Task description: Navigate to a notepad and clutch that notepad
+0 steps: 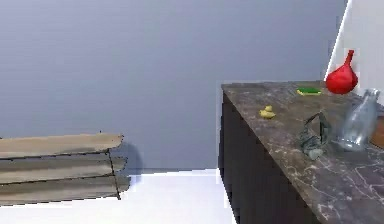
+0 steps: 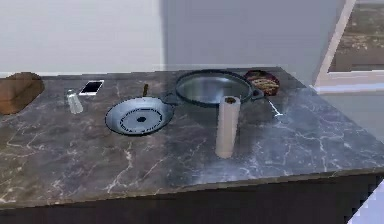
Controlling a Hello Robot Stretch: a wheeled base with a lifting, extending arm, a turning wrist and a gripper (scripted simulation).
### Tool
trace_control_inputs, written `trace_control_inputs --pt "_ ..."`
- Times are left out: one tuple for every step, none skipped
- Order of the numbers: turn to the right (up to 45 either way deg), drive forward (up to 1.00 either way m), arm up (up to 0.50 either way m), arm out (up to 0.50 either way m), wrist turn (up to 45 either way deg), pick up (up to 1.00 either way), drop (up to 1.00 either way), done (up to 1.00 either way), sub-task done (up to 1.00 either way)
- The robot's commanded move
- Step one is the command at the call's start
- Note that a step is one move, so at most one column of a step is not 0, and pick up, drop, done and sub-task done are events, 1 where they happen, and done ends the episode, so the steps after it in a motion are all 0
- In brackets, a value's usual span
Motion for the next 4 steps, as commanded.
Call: trace_control_inputs --pt "0.0 0.30 0.00 0.00 0.0 0.00 0.00 0.00 0.00" --pt "-45.0 0.00 0.00 0.00 0.0 0.00 0.00 0.00 0.00" --pt "-45.0 0.00 0.00 0.00 0.0 0.00 0.00 0.00 0.00" --pt "-3.0 0.00 0.00 0.00 0.0 0.00 0.00 0.00 0.00"
